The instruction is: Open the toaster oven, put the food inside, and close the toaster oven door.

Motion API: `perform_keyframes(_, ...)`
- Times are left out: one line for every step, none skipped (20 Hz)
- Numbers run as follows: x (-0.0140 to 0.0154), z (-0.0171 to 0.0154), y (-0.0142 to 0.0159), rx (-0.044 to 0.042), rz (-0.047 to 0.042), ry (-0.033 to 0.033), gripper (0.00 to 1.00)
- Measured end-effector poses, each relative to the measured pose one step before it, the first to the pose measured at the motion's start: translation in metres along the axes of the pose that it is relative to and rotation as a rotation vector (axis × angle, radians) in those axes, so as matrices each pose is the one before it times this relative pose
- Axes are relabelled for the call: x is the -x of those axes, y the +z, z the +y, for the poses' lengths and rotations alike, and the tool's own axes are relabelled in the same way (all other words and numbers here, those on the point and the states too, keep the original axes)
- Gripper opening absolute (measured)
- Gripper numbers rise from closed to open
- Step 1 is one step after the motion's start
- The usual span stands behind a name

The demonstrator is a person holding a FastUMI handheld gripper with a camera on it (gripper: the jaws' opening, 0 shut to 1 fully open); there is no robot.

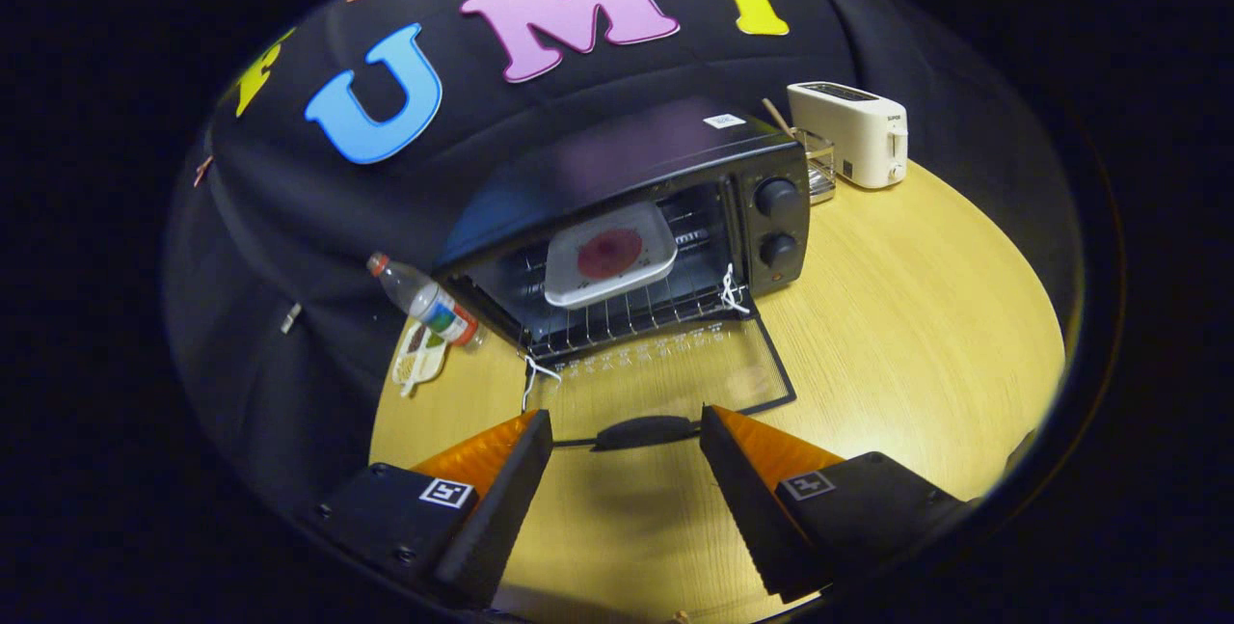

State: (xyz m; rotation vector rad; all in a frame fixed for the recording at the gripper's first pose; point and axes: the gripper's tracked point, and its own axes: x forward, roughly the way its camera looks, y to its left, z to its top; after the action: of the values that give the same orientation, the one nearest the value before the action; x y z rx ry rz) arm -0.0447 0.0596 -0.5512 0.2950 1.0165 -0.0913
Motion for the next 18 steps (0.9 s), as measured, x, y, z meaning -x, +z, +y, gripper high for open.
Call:
perform_keyframes(-0.00697, -0.0007, -0.01171, 0.03733, 0.0183, -0.01362, 1.0)
perform_keyframes(-0.00547, -0.0034, -0.01349, 0.03544, 0.03001, -0.01786, 1.0)
perform_keyframes(-0.00575, -0.0032, -0.01278, 0.03652, 0.02768, -0.01357, 1.0)
perform_keyframes(-0.00543, -0.00164, -0.01047, 0.03227, 0.02962, -0.01628, 0.99)
perform_keyframes(-0.00537, 0.00094, -0.00971, 0.02315, 0.02486, -0.01124, 1.0)
perform_keyframes(-0.00488, 0.00147, -0.00715, 0.01258, 0.01898, -0.00487, 1.0)
perform_keyframes(-0.00861, 0.00131, -0.00923, 0.01354, 0.02292, -0.00462, 1.0)
perform_keyframes(-0.00763, 0.00116, -0.00486, 0.00867, 0.01543, -0.00361, 1.0)
perform_keyframes(-0.00724, 0.00089, -0.00444, 0.00611, 0.01142, -0.00769, 1.0)
perform_keyframes(-0.00649, -0.00071, -0.00125, 0.00115, 0.0046, -0.00629, 1.0)
perform_keyframes(-0.00712, -0.00024, -0.00072, -0.00414, 0.00418, -0.00752, 1.0)
perform_keyframes(-0.0058, -0.00147, 0.00172, -0.0054, 0.00364, -0.00553, 1.0)
perform_keyframes(-0.00989, -0.00662, 0.00059, -0.00509, 0.00038, -0.00507, 1.0)
perform_keyframes(-0.00405, -0.00276, 0.00381, -0.00524, -0.00369, -0.0055, 0.99)
perform_keyframes(-0.00464, -0.00147, 0.00331, -0.00457, -0.00001, -0.00476, 1.0)
perform_keyframes(-0.00471, -0.00156, 0.00415, -0.00515, -0.0035, -0.00342, 1.0)
perform_keyframes(-0.00344, -0.00018, -0.00123, 0.00166, 0.01659, -0.00112, 1.0)
perform_keyframes(0.00099, 0.00016, 0.0008, 0.01439, -0.01545, -0.00338, 0.99)
